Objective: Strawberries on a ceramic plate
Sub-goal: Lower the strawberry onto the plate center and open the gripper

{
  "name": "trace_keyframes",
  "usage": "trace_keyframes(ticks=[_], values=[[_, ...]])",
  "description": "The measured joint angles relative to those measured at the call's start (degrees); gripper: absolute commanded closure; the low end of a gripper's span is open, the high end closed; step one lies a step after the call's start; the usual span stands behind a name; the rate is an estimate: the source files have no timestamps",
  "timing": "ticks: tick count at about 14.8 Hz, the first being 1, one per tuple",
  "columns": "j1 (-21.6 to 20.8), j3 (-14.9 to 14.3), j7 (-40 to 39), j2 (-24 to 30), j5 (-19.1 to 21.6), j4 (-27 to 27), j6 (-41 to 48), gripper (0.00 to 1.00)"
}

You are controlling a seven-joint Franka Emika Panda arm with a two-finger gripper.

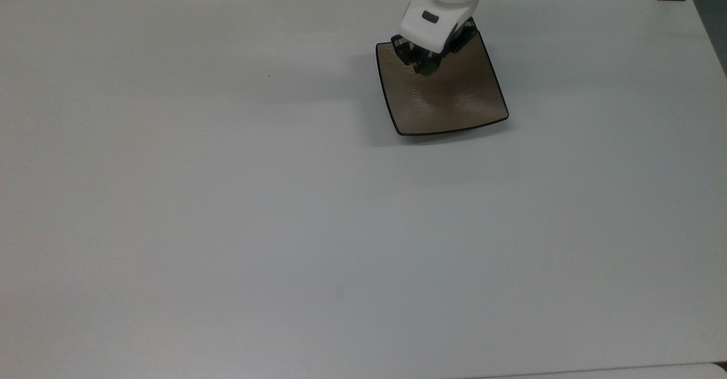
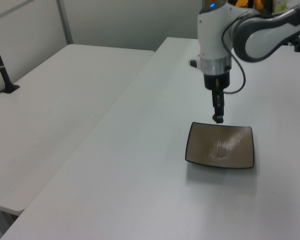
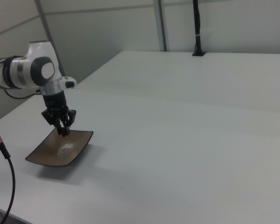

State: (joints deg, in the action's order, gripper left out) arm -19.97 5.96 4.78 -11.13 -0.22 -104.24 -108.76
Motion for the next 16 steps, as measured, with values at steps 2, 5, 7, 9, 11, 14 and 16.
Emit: trace_keyframes(ticks=[2, 5, 7, 9, 11, 14, 16], values=[[-0.6, 0.0, 0.4, -1.7, 0.0, -0.1, -1.1, 0.95], [-1.4, 0.0, 0.9, -3.5, 0.0, -0.4, -3.0, 0.95], [-1.8, 0.0, 1.1, -4.5, 0.0, -0.8, -4.0, 0.95], [-2.3, 0.0, 1.5, -5.5, 0.0, -1.2, -5.2, 0.93], [-2.6, 0.0, 2.5, -6.4, 0.0, -1.2, -6.2, 0.89], [-3.0, 0.0, 3.2, -7.2, 0.0, -1.2, -7.2, 0.6], [-3.0, 0.0, 3.3, -7.3, 0.0, -1.2, -7.2, 0.21]])
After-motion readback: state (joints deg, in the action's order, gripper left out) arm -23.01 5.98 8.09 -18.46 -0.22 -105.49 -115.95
